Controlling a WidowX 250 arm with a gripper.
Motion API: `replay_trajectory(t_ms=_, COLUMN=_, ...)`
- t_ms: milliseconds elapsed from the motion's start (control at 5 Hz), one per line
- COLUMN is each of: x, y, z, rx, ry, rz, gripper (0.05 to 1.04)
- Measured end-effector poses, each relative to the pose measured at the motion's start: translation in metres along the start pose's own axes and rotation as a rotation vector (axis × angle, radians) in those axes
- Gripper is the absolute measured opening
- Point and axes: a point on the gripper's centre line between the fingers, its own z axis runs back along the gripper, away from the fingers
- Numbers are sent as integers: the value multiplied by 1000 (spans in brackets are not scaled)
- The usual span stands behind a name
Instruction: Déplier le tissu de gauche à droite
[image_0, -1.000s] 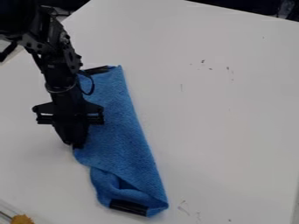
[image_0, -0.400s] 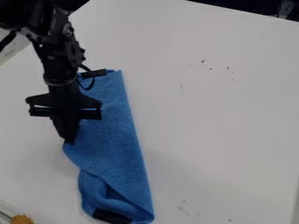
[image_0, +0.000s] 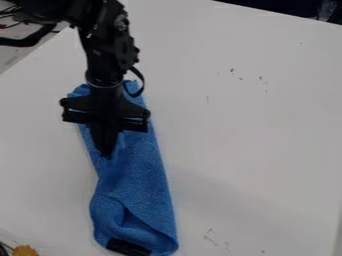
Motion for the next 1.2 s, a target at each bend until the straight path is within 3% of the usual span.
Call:
replay_trajectory(t_ms=400, x=11, y=-59, z=20, rx=-27, ry=-61, rz=-131, gripper=59)
replay_trajectory(t_ms=800, x=18, y=-106, z=21, rx=-54, ry=-63, rz=-240, gripper=59)
replay_trajectory(t_ms=1200, x=18, y=-132, z=10, rx=-83, ry=-48, rz=-279, gripper=58)
